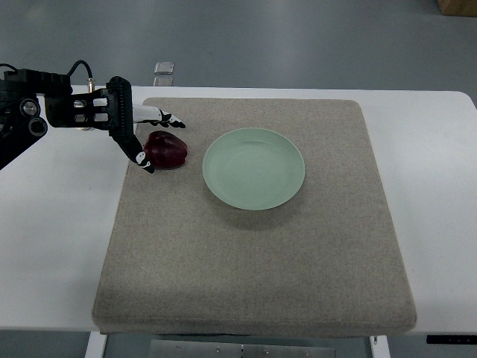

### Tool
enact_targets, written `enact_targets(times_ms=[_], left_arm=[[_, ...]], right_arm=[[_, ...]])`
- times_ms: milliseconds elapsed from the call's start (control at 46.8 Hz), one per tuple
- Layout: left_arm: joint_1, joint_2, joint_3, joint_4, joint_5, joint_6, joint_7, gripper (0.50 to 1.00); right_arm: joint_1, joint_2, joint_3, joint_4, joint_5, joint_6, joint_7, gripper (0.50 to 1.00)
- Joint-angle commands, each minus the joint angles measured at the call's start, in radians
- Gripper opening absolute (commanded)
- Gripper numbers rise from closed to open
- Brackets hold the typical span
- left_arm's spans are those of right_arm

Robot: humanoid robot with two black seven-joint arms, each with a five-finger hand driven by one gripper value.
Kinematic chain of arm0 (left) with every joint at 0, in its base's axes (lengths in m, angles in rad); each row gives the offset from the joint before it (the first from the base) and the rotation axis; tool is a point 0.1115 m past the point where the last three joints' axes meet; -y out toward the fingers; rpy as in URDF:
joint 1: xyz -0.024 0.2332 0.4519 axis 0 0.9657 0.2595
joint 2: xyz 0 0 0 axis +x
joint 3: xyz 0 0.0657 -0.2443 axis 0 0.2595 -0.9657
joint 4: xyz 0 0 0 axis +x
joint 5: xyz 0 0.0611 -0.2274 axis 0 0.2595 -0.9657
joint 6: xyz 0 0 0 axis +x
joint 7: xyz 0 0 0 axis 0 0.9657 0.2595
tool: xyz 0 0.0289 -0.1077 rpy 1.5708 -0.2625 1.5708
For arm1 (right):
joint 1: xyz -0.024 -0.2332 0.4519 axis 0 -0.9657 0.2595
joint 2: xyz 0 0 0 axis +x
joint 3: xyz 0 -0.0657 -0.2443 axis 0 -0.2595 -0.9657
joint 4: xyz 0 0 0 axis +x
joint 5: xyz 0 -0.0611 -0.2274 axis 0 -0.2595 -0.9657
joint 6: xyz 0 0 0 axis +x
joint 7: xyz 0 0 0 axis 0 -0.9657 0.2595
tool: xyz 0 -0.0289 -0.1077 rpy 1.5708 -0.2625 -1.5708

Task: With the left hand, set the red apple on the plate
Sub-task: 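Lower the left hand over the red apple and close fingers around it, then carry the apple with the left hand onto the pale green plate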

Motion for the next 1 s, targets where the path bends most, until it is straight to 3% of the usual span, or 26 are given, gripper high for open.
enact_targets(times_ms=[0, 171, 214, 363, 491, 747, 811, 875, 982], left_arm=[[0.002, -0.007, 0.001, 0.006, 0.002, 0.000, 0.000, 0.971], [0.003, -0.013, 0.021, 0.015, 0.017, 0.000, 0.000, 0.930], [0.003, -0.013, 0.026, 0.015, 0.031, 0.000, 0.000, 0.900], [0.002, -0.032, 0.026, 0.018, 0.046, 0.000, 0.000, 0.896], [0.002, -0.033, 0.026, 0.023, 0.046, 0.000, 0.000, 0.851], [-0.011, -0.029, 0.020, 0.023, 0.043, 0.000, -0.002, 0.602], [-0.015, -0.027, 0.012, 0.023, 0.040, 0.000, -0.003, 0.576], [-0.029, -0.027, 0.009, 0.018, 0.037, 0.003, -0.018, 0.506], [-0.070, -0.026, 0.000, 0.008, 0.028, 0.013, -0.064, 0.500]], right_arm=[[0.000, 0.000, 0.000, 0.000, 0.000, 0.000, 0.000, 0.928], [0.000, 0.000, 0.000, 0.000, 0.000, 0.000, 0.000, 0.928], [0.000, 0.000, 0.000, 0.000, 0.000, 0.000, 0.000, 0.928], [0.000, 0.000, 0.000, 0.000, 0.000, 0.000, 0.000, 0.928], [0.000, 0.000, 0.000, 0.000, 0.000, 0.000, 0.000, 0.930], [0.000, 0.000, 0.000, 0.000, 0.000, 0.000, 0.000, 0.928], [0.000, 0.000, 0.000, 0.000, 0.000, 0.000, 0.000, 0.928], [0.000, 0.000, 0.000, 0.000, 0.000, 0.000, 0.000, 0.928], [0.000, 0.000, 0.000, 0.000, 0.000, 0.000, 0.000, 0.930]])
